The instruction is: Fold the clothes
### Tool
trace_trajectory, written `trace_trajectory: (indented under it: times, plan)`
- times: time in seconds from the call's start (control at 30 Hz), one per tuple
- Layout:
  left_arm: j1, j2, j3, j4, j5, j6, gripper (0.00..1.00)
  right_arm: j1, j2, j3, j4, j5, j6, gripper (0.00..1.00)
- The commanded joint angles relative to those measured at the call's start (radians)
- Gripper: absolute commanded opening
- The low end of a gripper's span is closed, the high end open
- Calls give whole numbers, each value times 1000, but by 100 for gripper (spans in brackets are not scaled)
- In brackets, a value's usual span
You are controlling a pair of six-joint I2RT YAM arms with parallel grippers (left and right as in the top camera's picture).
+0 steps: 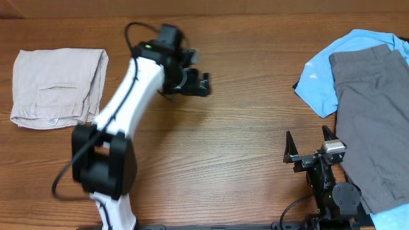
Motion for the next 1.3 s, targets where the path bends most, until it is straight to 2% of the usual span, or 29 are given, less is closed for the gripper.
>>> trace_trajectory:
  times: [0.0,0.23,0.7,0.97,1.03,1.27]
  plan:
    - [-79,-178,16,0,10,-18,100,-3,-12,-10,3,6,5,100]
    - [-101,-381,16,-1,10,-18,100,-3,-12,-10,3,6,5,100]
    - [153,-841,16,-2,10,-17,100,-3,-12,-10,3,6,5,100]
    - [173,-1054,16,-37,10,-13,100,-3,-12,-10,3,6,5,100]
    - [173,-1117,16,-69,-45,41,100,-3,-12,-10,3,6,5,100]
    - [188,-1176,10,-218,-204,40,100,-3,-12,-10,3,6,5,100]
